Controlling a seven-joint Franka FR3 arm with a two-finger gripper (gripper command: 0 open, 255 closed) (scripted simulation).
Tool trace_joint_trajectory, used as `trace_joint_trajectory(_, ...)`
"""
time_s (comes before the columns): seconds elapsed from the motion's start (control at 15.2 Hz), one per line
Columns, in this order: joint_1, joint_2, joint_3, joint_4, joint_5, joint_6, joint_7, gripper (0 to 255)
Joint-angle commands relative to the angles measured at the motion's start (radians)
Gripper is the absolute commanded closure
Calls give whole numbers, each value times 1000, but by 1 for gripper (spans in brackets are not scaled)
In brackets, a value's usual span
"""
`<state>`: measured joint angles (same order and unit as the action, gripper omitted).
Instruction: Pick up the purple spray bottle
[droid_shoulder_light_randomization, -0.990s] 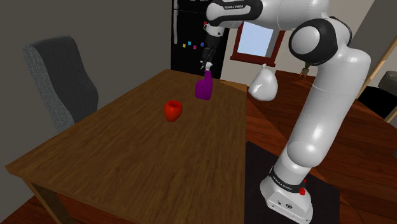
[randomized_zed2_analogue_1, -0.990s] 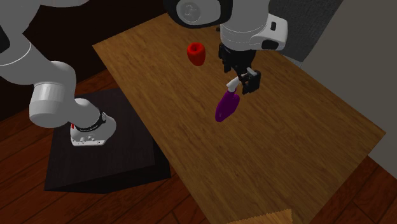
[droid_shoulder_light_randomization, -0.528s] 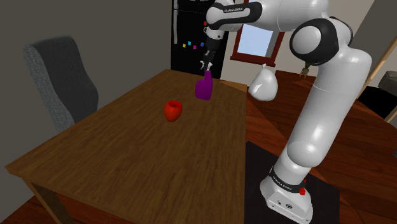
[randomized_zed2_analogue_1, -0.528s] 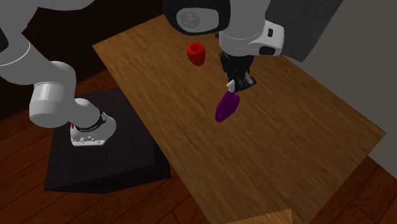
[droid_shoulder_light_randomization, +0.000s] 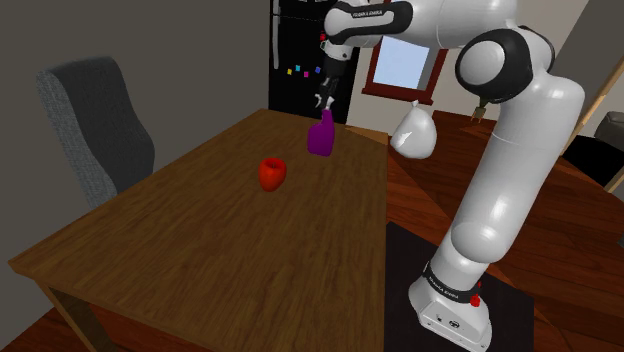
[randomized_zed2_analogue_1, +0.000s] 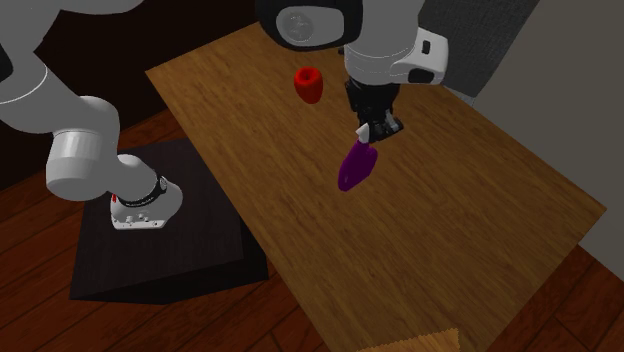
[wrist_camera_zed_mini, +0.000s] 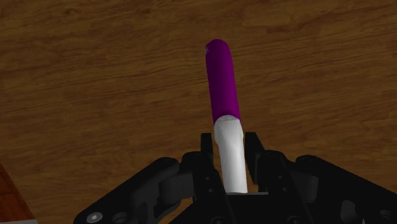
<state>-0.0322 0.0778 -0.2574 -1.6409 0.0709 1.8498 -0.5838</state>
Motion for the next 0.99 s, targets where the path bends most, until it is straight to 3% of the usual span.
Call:
trace_joint_trajectory(0.0, -1, 5, 0, 31, 1, -27, 1, 255)
trace_joint_trajectory(0.92, -10, 47, -5, 251, 12, -206, 2, 255)
